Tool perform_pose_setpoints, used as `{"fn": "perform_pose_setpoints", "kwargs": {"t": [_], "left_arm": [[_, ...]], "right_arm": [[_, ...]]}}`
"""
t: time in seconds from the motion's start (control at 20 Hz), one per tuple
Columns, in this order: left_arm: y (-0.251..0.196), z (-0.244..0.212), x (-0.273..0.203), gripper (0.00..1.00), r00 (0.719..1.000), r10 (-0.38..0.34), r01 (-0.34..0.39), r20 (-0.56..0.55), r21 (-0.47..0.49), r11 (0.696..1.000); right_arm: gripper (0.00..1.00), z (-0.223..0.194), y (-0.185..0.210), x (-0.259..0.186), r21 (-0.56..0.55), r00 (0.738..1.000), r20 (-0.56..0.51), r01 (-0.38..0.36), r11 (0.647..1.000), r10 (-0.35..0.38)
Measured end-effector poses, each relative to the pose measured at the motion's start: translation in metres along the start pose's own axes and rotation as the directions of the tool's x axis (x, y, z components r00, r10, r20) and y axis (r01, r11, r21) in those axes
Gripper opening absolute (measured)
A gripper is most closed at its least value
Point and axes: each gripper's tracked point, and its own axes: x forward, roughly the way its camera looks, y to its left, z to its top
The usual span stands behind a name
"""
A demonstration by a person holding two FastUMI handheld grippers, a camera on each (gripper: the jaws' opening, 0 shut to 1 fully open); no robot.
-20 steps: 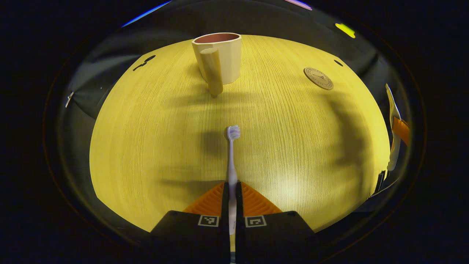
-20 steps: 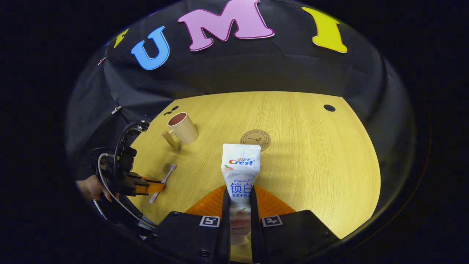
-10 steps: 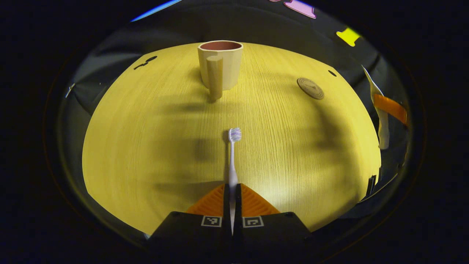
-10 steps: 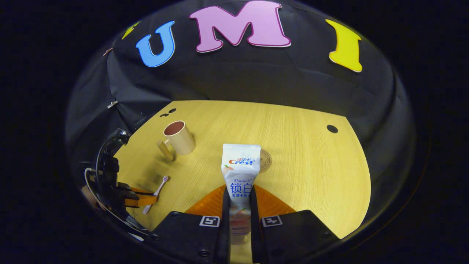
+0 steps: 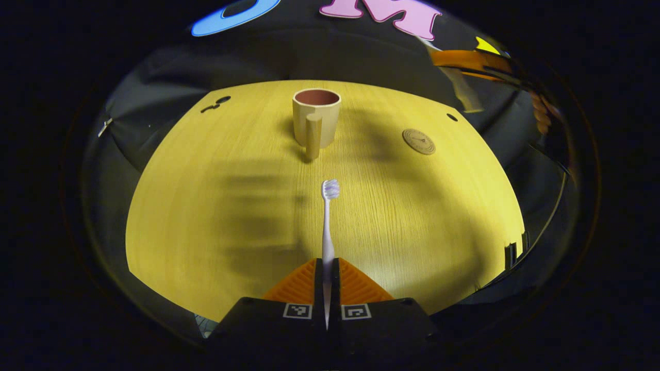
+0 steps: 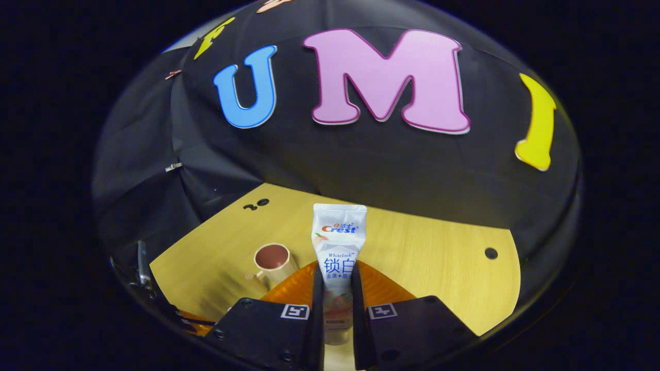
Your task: Put the toothbrush and toothpaste on the desktop into the cup, then pick up the cup and place it on the coaster on the desktop.
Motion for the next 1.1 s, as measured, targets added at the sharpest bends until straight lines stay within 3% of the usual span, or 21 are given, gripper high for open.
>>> {"fn": "perform_pose_setpoints", "kwargs": {"t": [0.25, 0.55, 0.75, 0.95, 1.1], "left_arm": [[0.009, 0.014, -0.027, 0.06, 0.998, 0.012, -0.013, 0.063, 0.018, 1.0], [0.023, 0.025, -0.05, 0.06, 0.988, 0.0, 0.004, 0.156, -0.031, 1.0], [0.026, 0.033, -0.061, 0.06, 0.97, -0.015, 0.043, 0.243, -0.111, 0.993], [0.034, 0.042, -0.07, 0.06, 0.934, 0.052, 0.009, 0.352, -0.172, 0.985], [0.033, 0.048, -0.071, 0.06, 0.913, 0.054, 0.034, 0.405, -0.206, 0.978]], "right_arm": [[0.26, 0.038, 0.053, 0.047, -0.022, 0.993, 0.083, -0.077, 0.997, 0.079], [0.26, 0.033, 0.103, 0.105, 0.003, 0.982, 0.129, -0.138, 0.99, 0.137], [0.26, 0.014, 0.111, 0.138, 0.023, 0.983, 0.125, -0.142, 0.99, 0.138], [0.26, 0.001, 0.115, 0.154, 0.049, 0.981, 0.124, -0.157, 0.986, 0.15], [0.26, -0.007, 0.123, 0.16, 0.041, 0.975, 0.138, -0.18, 0.983, 0.173]]}}
